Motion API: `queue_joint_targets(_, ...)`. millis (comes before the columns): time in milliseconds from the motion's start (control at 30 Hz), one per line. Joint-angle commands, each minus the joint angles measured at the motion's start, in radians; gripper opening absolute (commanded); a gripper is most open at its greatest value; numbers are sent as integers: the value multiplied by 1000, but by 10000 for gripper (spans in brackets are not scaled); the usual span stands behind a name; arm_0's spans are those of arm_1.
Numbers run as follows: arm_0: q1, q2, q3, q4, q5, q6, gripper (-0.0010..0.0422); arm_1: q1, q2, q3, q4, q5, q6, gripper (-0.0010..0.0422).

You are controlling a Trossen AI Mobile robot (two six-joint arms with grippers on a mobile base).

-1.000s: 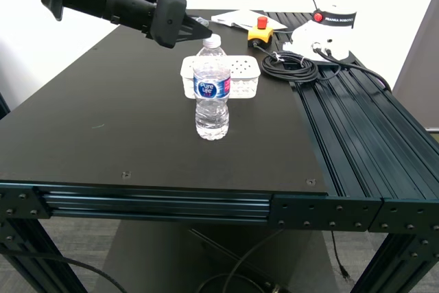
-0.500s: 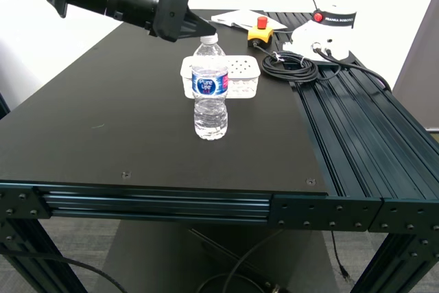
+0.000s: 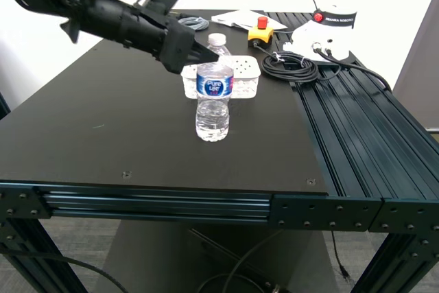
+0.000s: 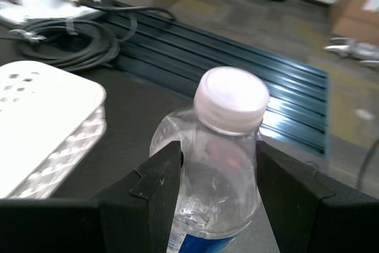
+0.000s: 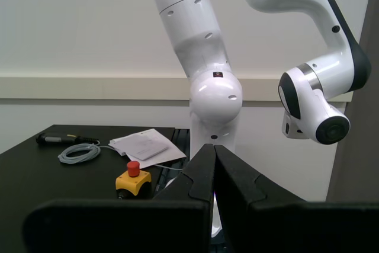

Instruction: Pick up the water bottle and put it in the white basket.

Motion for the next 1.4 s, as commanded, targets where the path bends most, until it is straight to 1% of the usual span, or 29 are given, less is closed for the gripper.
queue_joint_targets(33, 0, 0, 1, 3, 2, 2, 1, -6, 76, 29, -36, 37, -12, 159)
queue_joint_targets(67, 0, 0, 1, 2, 2, 3, 1, -9, 87, 44, -34, 39, -14, 152)
queue_joint_targets(100, 0, 0, 1, 3, 2, 3, 1, -12, 88, 58, -32, 39, -14, 131)
queue_joint_targets(133, 0, 0, 1, 3, 2, 3, 1, -12, 85, 71, -32, 39, -14, 95)
queue_joint_targets(200, 0, 0, 1, 3, 2, 2, 1, -11, 84, 101, -33, 38, -20, -8)
queue_joint_targets(267, 0, 0, 1, 3, 2, 3, 1, -7, 84, 122, -35, 7, -37, 4)
queue_joint_targets(300, 0, 0, 1, 2, 2, 3, 1, -6, 84, 134, -36, -12, -37, -4)
queue_joint_targets(333, 0, 0, 1, 2, 2, 3, 1, -2, 84, 151, -37, -13, -37, 0)
queue_joint_targets(400, 0, 0, 1, 3, 2, 3, 1, 5, 84, 222, -70, -4, -51, -1)
queue_joint_targets(567, 0, 0, 1, 3, 2, 3, 1, 33, 100, 485, -227, -11, -23, -1)
queue_joint_targets(667, 0, 0, 1, 2, 2, 3, 1, 58, 156, 650, -344, -6, 7, -1)
queue_joint_targets(733, 0, 0, 1, 2, 2, 3, 1, 72, 201, 716, -377, -6, 10, -1)
queue_joint_targets(867, 0, 0, 1, 2, 2, 3, 1, 105, 298, 829, -381, -5, -10, -1)
queue_joint_targets(933, 0, 0, 1, 3, 2, 2, 1, 113, 339, 886, -408, 32, -26, 0)
queue_joint_targets(967, 0, 0, 1, 2, 2, 3, 1, 113, 359, 914, -420, 35, -26, 0)
queue_joint_targets(1133, 0, 0, 1, 0, 2, 3, 1, 117, 425, 1015, -430, 34, -24, 0)
queue_joint_targets(1200, 0, 0, 1, 2, 2, 3, 1, 120, 439, 1034, -429, 20, -21, 0)
queue_joint_targets(1400, 0, 0, 1, 0, 2, 3, 1, 126, 439, 1030, -430, 25, -2, 0)
